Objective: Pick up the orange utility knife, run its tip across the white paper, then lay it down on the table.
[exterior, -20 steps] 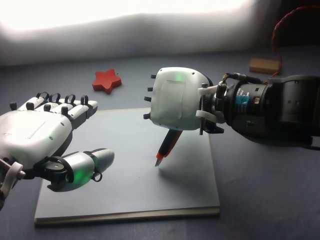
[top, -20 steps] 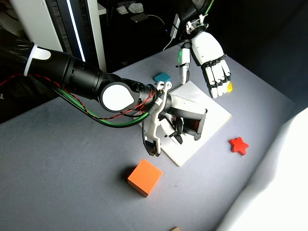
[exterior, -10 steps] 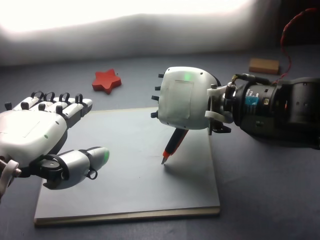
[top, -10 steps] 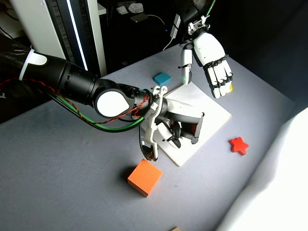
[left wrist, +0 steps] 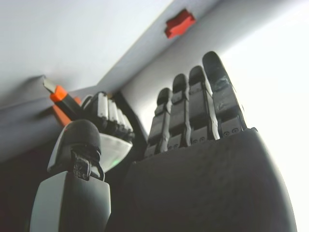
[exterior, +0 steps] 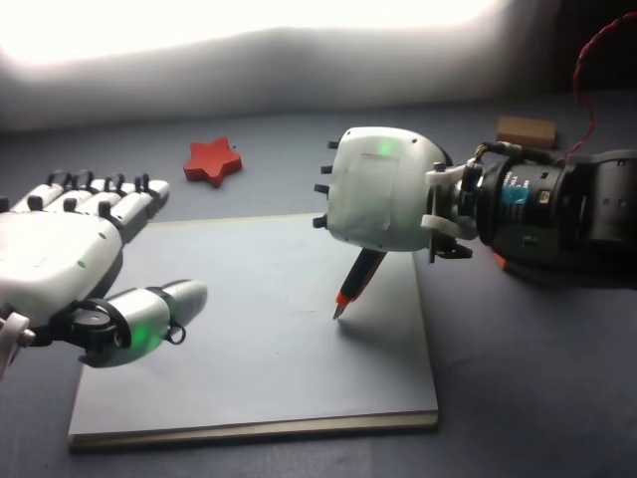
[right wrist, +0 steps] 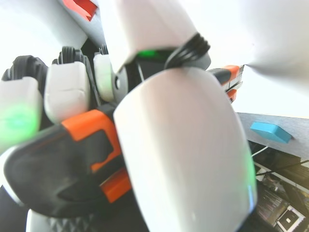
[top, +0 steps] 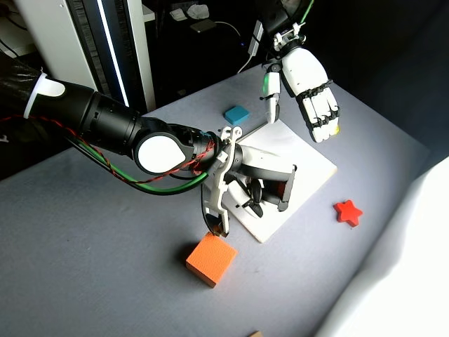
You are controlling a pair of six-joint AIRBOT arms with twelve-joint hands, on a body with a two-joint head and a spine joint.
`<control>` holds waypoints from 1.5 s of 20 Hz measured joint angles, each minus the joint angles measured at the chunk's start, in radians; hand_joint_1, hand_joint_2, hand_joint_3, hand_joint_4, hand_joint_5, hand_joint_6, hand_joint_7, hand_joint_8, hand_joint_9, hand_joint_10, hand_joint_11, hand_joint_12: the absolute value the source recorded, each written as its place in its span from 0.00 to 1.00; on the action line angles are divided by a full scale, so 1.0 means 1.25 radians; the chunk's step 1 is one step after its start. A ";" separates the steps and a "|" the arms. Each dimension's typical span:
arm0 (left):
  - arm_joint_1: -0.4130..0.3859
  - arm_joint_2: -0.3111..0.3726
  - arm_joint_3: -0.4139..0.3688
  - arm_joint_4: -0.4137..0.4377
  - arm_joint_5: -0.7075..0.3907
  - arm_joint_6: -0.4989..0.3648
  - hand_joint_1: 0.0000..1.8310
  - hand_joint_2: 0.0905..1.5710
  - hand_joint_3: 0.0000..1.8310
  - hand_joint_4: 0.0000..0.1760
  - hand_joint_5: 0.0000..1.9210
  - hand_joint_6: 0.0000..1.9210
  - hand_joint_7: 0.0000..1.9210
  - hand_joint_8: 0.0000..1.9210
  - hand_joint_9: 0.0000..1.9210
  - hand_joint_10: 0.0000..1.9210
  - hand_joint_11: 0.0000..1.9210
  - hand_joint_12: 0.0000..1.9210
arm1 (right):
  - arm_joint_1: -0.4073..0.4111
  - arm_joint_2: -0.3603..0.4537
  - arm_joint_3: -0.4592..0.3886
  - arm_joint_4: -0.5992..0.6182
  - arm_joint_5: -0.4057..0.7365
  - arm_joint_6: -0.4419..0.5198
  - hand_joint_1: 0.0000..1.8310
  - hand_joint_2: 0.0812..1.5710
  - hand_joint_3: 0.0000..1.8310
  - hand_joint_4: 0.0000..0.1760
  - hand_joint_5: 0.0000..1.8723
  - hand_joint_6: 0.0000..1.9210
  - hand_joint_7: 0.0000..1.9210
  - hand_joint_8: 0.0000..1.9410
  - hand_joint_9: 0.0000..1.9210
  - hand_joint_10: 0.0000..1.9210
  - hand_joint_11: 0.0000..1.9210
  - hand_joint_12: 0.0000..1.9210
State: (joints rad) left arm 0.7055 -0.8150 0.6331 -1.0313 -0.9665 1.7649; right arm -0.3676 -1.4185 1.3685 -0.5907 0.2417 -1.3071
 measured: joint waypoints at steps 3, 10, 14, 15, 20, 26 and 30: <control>0.000 0.000 -0.020 -0.052 -0.052 0.035 0.06 0.82 0.00 0.10 0.04 0.00 0.06 0.00 0.05 0.00 0.00 0.31 | -0.003 0.009 0.008 0.001 0.004 0.000 0.86 0.76 0.00 0.00 0.66 1.00 0.71 1.00 0.76 1.00 0.79 1.00; -0.005 -0.014 -0.035 -0.089 -0.101 0.062 0.08 0.82 0.00 0.13 0.04 0.00 0.07 0.00 0.06 0.00 0.00 0.30 | -0.009 0.017 0.015 -0.015 0.020 0.001 0.86 0.76 0.00 0.00 0.65 1.00 0.71 1.00 0.77 1.00 0.80 1.00; -0.005 -0.015 -0.038 -0.093 -0.104 0.062 0.09 0.82 0.00 0.10 0.05 0.00 0.07 0.00 0.06 0.00 0.00 0.33 | -0.008 0.020 0.012 -0.022 0.027 0.004 0.87 0.75 0.00 0.00 0.66 1.00 0.70 1.00 0.77 1.00 0.79 1.00; -0.005 -0.015 -0.039 -0.094 -0.106 0.062 0.07 0.82 0.00 0.11 0.05 0.00 0.07 0.00 0.06 0.00 0.00 0.34 | -0.002 0.025 0.005 -0.024 0.023 0.010 0.87 0.75 0.00 0.00 0.67 1.00 0.71 1.00 0.77 1.00 0.80 1.00; -0.005 -0.015 -0.039 -0.097 -0.108 0.062 0.08 0.82 0.00 0.09 0.06 0.00 0.09 0.00 0.07 0.00 0.00 0.38 | 0.033 0.065 -0.038 -0.023 0.031 0.040 0.87 0.76 0.00 0.00 0.65 1.00 0.70 1.00 0.76 1.00 0.79 1.00; -0.004 -0.015 -0.039 -0.098 -0.108 0.062 0.08 0.82 0.00 0.13 0.05 0.00 0.09 0.00 0.07 0.00 0.00 0.39 | 0.067 0.166 -0.141 0.132 -0.038 0.055 0.86 0.76 0.00 0.00 0.66 1.00 0.70 1.00 0.76 1.00 0.79 1.00; -0.002 -0.015 -0.039 -0.098 -0.108 0.057 0.07 0.82 0.00 0.13 0.05 0.00 0.08 0.00 0.07 0.00 0.00 0.38 | 0.080 0.282 -0.263 0.299 -0.108 0.054 0.86 0.76 0.00 0.00 0.65 1.00 0.70 1.00 0.76 1.00 0.79 1.00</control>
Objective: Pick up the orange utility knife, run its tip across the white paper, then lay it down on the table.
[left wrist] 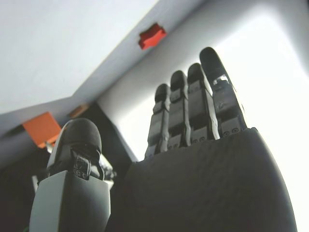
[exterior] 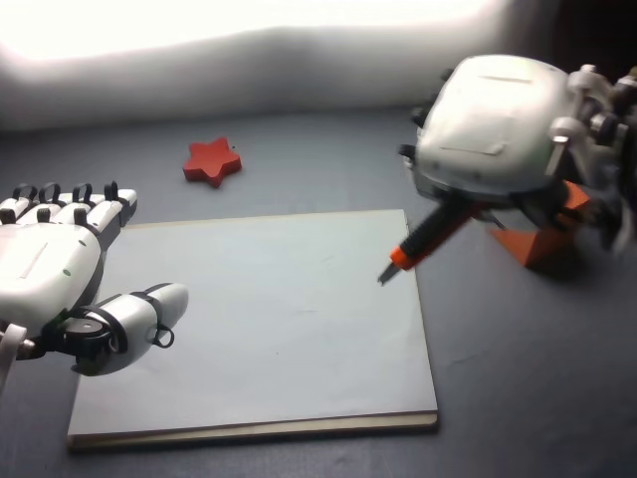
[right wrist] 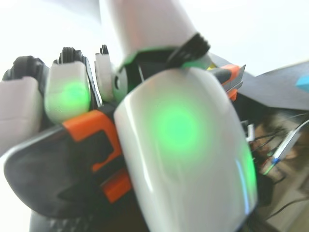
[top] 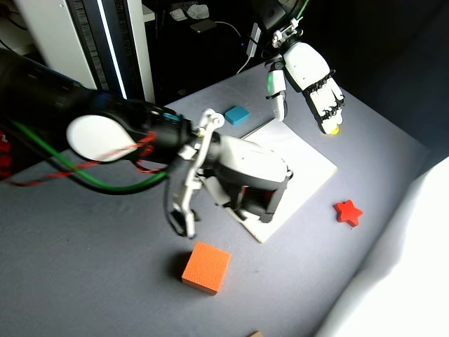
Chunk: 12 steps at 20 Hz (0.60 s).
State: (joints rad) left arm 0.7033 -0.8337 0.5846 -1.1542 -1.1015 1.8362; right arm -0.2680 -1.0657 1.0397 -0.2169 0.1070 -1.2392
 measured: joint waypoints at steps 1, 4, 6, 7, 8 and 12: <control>0.002 0.000 0.000 0.003 0.001 -0.004 0.08 0.82 0.00 0.12 0.05 0.00 0.09 0.00 0.07 0.00 0.00 0.39 | 0.000 0.025 -0.027 0.017 -0.013 0.000 0.86 0.76 0.00 0.00 0.65 1.00 0.70 1.00 0.76 1.00 0.79 1.00; 0.010 0.000 0.000 0.001 0.001 -0.010 0.07 0.82 0.00 0.09 0.06 0.00 0.09 0.00 0.08 0.00 0.00 0.39 | -0.034 0.086 -0.078 0.026 0.013 0.000 0.86 0.76 0.00 0.00 0.66 1.00 0.71 1.00 0.77 1.00 0.79 1.00; 0.013 0.000 0.000 0.013 -0.002 -0.016 0.08 0.82 0.00 0.12 0.06 0.00 0.09 0.00 0.07 0.00 0.00 0.38 | -0.088 0.102 -0.085 0.029 0.047 -0.002 0.86 0.76 0.00 0.00 0.67 1.00 0.71 1.00 0.77 1.00 0.79 1.00; 0.018 0.000 0.001 0.022 -0.001 -0.025 0.07 0.82 0.00 0.12 0.06 0.00 0.09 0.00 0.08 0.01 0.00 0.40 | -0.110 0.103 -0.085 0.044 0.056 -0.003 0.86 0.77 0.00 0.00 0.67 1.00 0.71 1.00 0.77 1.00 0.79 1.00; 0.021 0.000 0.005 0.038 0.013 -0.032 0.09 0.82 0.00 0.13 0.06 0.00 0.09 0.00 0.09 0.00 0.00 0.43 | -0.142 0.105 -0.085 0.071 0.073 -0.009 0.86 0.76 0.00 0.00 0.67 1.00 0.70 1.00 0.76 1.00 0.79 1.00; 0.021 0.000 0.021 0.070 0.046 -0.041 0.09 0.82 0.00 0.13 0.06 0.00 0.10 0.00 0.08 0.00 0.00 0.41 | -0.217 0.106 -0.084 0.146 0.143 -0.045 0.85 0.76 0.00 0.00 0.66 1.00 0.70 1.00 0.76 1.00 0.78 1.00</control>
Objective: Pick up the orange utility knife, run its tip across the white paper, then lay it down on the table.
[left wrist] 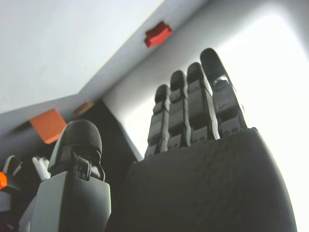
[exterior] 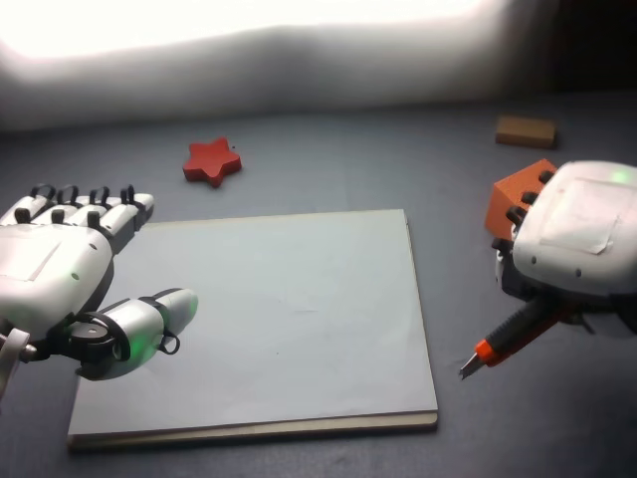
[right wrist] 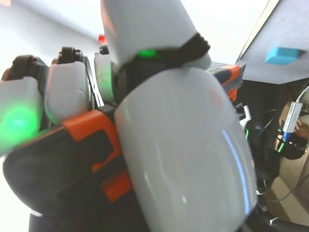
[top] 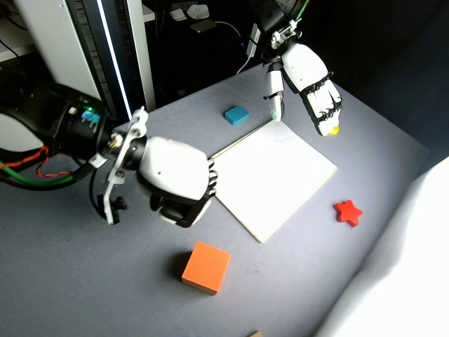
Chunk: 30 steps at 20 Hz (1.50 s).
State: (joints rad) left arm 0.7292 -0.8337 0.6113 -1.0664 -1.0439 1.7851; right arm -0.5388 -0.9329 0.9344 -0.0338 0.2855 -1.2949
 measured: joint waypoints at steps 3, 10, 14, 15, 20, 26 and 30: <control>0.000 0.000 0.003 0.020 0.034 0.001 0.07 0.82 0.00 0.15 0.06 0.00 0.09 0.00 0.08 0.00 0.00 0.40 | -0.020 -0.023 0.019 0.034 0.029 -0.014 0.82 0.77 0.00 0.00 0.59 1.00 0.64 1.00 0.71 1.00 0.74 1.00; -0.019 0.001 0.013 0.022 0.108 0.033 0.06 0.82 0.00 0.15 0.05 0.00 0.09 0.00 0.09 0.00 0.00 0.44 | -0.088 -0.033 0.051 0.037 0.075 -0.038 0.65 0.61 0.36 0.00 0.38 0.87 0.39 0.99 0.51 1.00 0.49 1.00; -0.019 0.001 0.014 0.022 0.109 0.037 0.06 0.82 0.00 0.15 0.06 0.00 0.09 0.00 0.09 0.00 0.00 0.45 | -0.093 -0.034 0.050 0.033 0.100 -0.041 0.63 0.64 0.28 0.00 0.40 0.73 0.36 0.87 0.37 1.00 0.32 1.00; -0.020 0.001 0.014 0.022 0.108 0.037 0.06 0.82 0.00 0.17 0.05 0.00 0.09 0.00 0.08 0.00 0.00 0.43 | -0.100 -0.033 0.050 0.033 0.107 -0.042 0.63 0.71 0.16 0.00 0.38 0.72 0.37 0.83 0.34 0.98 0.29 1.00; -0.020 0.001 0.012 0.014 0.103 0.038 0.06 0.82 0.00 0.16 0.05 0.00 0.10 0.00 0.10 0.00 0.00 0.47 | -0.107 -0.023 0.037 0.034 0.109 -0.044 0.59 0.69 0.00 0.00 0.25 0.50 0.25 0.55 0.20 0.73 0.16 0.93; -0.020 0.001 0.010 0.010 0.103 0.038 0.05 0.82 0.00 0.16 0.05 0.01 0.08 0.00 0.08 0.00 0.00 0.44 | -0.107 -0.015 0.027 0.033 0.110 -0.045 0.40 0.61 0.00 0.00 0.12 0.02 0.20 0.02 0.17 0.15 0.00 0.62; -0.020 0.001 0.010 0.010 0.103 0.038 0.05 0.82 0.00 0.14 0.05 0.00 0.08 0.00 0.08 0.00 0.00 0.40 | -0.110 -0.010 0.024 0.033 0.117 -0.045 0.33 0.56 0.00 0.00 0.03 0.00 0.07 0.00 0.10 0.01 0.00 0.31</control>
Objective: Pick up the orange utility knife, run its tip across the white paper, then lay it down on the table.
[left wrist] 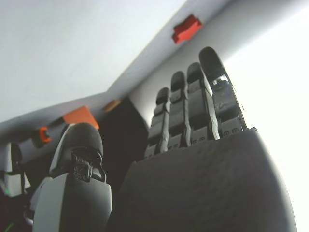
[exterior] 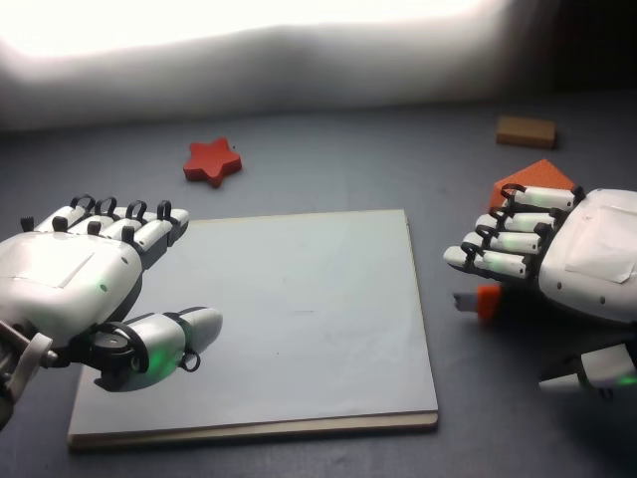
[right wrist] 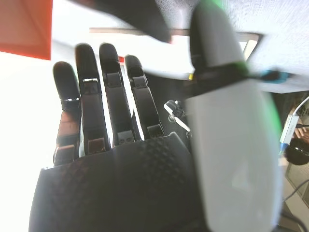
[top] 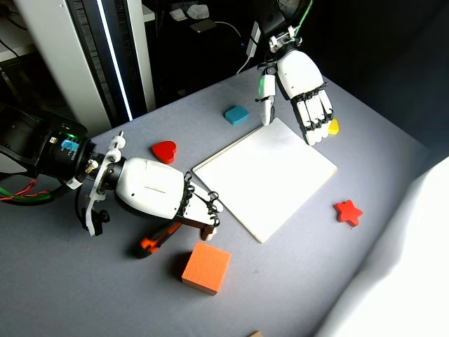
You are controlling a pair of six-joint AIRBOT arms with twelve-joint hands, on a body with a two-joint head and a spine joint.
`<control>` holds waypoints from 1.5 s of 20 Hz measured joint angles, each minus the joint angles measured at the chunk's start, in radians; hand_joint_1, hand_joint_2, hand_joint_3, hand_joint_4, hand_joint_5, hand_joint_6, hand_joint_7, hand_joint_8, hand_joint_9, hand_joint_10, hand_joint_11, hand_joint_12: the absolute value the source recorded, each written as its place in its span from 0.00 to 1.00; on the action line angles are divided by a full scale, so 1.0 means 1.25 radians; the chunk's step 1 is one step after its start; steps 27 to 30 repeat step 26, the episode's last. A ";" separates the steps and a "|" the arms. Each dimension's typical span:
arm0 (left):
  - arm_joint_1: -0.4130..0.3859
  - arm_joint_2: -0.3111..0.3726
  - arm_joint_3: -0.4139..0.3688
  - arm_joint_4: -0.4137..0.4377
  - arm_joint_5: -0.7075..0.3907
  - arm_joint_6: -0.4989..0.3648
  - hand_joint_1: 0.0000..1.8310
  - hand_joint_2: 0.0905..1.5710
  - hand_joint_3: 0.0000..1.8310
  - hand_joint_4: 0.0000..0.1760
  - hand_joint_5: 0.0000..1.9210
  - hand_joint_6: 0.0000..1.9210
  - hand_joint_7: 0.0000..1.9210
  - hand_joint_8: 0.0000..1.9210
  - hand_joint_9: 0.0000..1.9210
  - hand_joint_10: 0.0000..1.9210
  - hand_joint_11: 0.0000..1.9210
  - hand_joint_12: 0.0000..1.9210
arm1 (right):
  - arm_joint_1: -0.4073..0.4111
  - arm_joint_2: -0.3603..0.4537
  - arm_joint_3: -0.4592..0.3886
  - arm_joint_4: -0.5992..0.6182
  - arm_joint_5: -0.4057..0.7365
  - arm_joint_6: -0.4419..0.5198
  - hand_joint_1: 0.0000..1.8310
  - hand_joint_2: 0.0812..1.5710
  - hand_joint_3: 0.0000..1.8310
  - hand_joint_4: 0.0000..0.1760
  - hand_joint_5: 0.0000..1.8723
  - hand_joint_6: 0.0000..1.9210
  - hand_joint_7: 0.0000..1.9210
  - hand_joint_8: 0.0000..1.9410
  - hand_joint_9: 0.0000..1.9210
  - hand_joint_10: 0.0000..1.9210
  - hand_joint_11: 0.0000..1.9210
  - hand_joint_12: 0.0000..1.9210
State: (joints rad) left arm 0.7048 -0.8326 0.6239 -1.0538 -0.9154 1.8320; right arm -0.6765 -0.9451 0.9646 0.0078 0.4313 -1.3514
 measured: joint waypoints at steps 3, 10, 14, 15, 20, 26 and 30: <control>0.000 0.000 0.000 0.000 0.000 0.000 0.05 0.82 0.00 0.18 0.05 0.00 0.09 0.00 0.08 0.01 0.00 0.41 | 0.000 0.009 -0.012 0.000 0.006 -0.001 0.20 0.56 0.00 0.00 0.08 0.02 0.11 0.01 0.13 0.01 0.00 0.34; -0.059 0.011 0.014 -0.002 0.054 0.059 0.15 0.79 0.00 0.00 0.41 0.05 0.36 0.45 0.28 0.64 0.11 0.89 | 0.033 0.088 -0.092 0.000 0.012 0.030 0.13 0.68 0.00 0.00 0.49 0.04 0.54 0.03 0.48 0.13 0.17 0.67; -0.160 0.011 0.023 -0.071 0.152 0.199 0.13 0.80 0.00 0.00 0.32 0.50 0.34 0.71 0.27 0.84 0.15 1.00 | 0.029 0.186 -0.162 0.000 0.012 0.059 0.15 0.68 0.00 0.00 0.54 0.16 0.55 0.26 0.37 0.64 0.21 0.91; -0.162 0.009 0.022 -0.071 0.162 0.201 0.14 0.82 0.00 0.00 0.32 0.65 0.33 0.80 0.27 0.91 0.18 1.00 | 0.023 0.197 -0.166 -0.001 0.020 0.066 0.16 0.70 0.00 0.00 0.48 0.39 0.49 0.55 0.37 0.82 0.23 0.98; -0.192 0.005 0.005 -0.082 0.180 0.203 0.17 0.85 0.00 0.00 0.30 0.84 0.30 0.90 0.25 1.00 0.19 1.00 | -0.012 0.257 -0.195 -0.002 0.082 0.123 0.12 0.72 0.00 0.00 0.42 0.56 0.43 0.76 0.35 0.94 0.25 1.00; -0.233 0.005 -0.007 -0.084 0.177 0.205 0.18 0.86 0.00 0.00 0.29 0.79 0.30 0.87 0.23 1.00 0.17 1.00 | 0.013 0.273 -0.209 0.062 0.098 0.257 0.11 0.73 0.00 0.00 0.41 0.61 0.40 0.83 0.36 0.97 0.26 1.00; -0.233 0.005 -0.007 -0.084 0.177 0.205 0.18 0.86 0.00 0.00 0.29 0.79 0.30 0.87 0.23 1.00 0.17 1.00 | 0.013 0.273 -0.209 0.062 0.098 0.257 0.11 0.73 0.00 0.00 0.41 0.61 0.40 0.83 0.36 0.97 0.26 1.00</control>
